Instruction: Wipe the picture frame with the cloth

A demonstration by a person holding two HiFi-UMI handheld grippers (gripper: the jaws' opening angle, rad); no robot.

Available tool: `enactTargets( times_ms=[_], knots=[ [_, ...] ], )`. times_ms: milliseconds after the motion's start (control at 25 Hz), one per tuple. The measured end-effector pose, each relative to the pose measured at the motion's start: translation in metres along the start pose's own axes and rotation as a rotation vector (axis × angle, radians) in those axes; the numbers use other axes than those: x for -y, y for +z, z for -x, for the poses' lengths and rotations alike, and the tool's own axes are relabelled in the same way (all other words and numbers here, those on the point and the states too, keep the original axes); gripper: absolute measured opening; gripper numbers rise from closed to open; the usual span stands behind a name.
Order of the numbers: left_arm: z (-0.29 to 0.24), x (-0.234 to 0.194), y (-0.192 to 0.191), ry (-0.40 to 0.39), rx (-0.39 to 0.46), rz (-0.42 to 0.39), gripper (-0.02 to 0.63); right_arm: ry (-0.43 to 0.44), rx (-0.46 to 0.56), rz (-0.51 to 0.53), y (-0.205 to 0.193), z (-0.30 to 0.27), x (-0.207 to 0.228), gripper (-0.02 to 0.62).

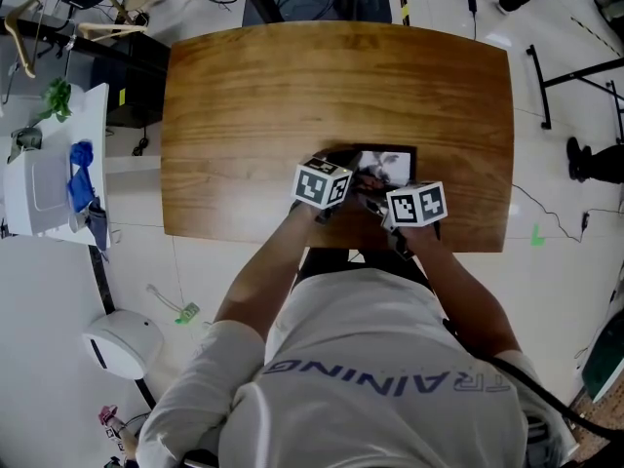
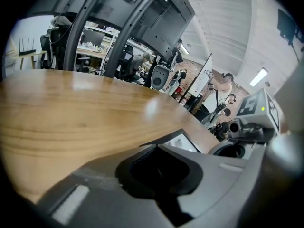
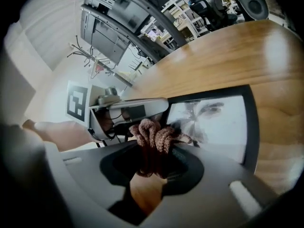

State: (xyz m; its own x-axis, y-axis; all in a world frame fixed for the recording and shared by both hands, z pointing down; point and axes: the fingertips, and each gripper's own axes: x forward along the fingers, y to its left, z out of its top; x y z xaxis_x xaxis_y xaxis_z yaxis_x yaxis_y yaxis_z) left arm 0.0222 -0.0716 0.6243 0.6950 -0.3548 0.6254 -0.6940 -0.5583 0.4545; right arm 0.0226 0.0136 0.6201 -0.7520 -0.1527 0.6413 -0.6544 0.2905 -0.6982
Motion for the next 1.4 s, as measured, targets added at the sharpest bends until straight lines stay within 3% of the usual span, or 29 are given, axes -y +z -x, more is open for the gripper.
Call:
enactTargets(
  times_ms=[400, 920, 1080, 1240, 1400],
  knots=[
    [-0.001, 0.003, -0.003, -0.009, -0.011, -0.023, 0.005, -0.038, 0.114, -0.159, 0.005, 0.050, 0.045, 0.129],
    [-0.001, 0.001, -0.001, -0.001, -0.004, -0.034, 0.005, -0.119, 0.198, -0.197, 0.008, 0.111, 0.104, 0.130],
    [-0.004, -0.002, -0.003, 0.005, -0.002, -0.040, 0.005, -0.181, 0.234, -0.190, 0.008, 0.123, 0.115, 0.130],
    [-0.006, -0.005, 0.002, 0.006, 0.005, -0.057, 0.005, -0.191, 0.399, -0.117, 0.028, 0.147, 0.106, 0.129],
    [0.001, -0.010, -0.016, 0.034, 0.002, -0.064, 0.005, -0.195, 0.587, -0.042, 0.047, 0.177, 0.085, 0.127]
  ],
)
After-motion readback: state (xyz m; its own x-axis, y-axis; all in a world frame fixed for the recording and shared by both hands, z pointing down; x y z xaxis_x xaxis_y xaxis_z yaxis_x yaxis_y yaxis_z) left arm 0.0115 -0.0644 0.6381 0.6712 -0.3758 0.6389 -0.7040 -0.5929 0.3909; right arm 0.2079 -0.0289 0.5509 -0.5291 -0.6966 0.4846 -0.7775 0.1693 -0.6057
